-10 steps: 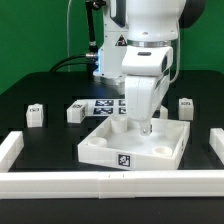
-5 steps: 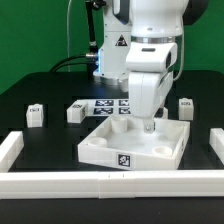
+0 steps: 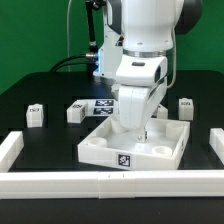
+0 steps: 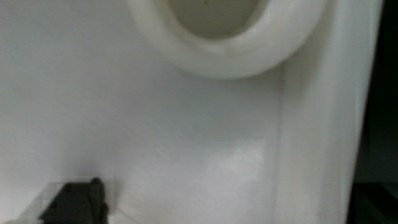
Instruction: Assemble one leg
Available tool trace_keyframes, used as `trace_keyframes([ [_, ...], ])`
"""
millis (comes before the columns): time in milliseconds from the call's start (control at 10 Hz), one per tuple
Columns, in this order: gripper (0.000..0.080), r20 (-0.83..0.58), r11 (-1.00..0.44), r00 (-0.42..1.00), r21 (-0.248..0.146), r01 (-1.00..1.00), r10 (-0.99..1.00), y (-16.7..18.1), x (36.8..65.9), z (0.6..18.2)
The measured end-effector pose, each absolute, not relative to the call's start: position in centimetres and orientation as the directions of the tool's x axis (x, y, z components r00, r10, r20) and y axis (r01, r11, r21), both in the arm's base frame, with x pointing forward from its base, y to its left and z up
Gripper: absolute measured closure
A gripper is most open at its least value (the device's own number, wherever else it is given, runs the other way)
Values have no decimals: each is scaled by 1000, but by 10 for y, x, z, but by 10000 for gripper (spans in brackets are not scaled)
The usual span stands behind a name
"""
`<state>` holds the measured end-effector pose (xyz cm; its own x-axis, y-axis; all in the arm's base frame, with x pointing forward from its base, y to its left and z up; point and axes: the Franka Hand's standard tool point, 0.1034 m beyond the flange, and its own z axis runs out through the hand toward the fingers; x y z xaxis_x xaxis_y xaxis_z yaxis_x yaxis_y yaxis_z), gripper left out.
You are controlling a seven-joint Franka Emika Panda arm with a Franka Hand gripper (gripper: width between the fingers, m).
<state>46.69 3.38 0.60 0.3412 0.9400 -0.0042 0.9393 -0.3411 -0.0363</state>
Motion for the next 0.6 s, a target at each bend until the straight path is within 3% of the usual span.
trace_keyframes([
  [100, 150, -4, -341, 341, -37, 939, 940, 34, 467, 6],
  [200, 269, -4, -341, 341, -37, 939, 940, 34, 467, 6],
  [300, 269, -5, -341, 341, -37, 939, 940, 34, 467, 6],
  [400, 447, -5, -341, 341, -37, 939, 940, 34, 467, 6],
  [500, 447, -5, -341, 341, -37, 939, 940, 34, 467, 6],
  [600, 659, -5, -341, 341, -37, 939, 940, 34, 467, 6],
])
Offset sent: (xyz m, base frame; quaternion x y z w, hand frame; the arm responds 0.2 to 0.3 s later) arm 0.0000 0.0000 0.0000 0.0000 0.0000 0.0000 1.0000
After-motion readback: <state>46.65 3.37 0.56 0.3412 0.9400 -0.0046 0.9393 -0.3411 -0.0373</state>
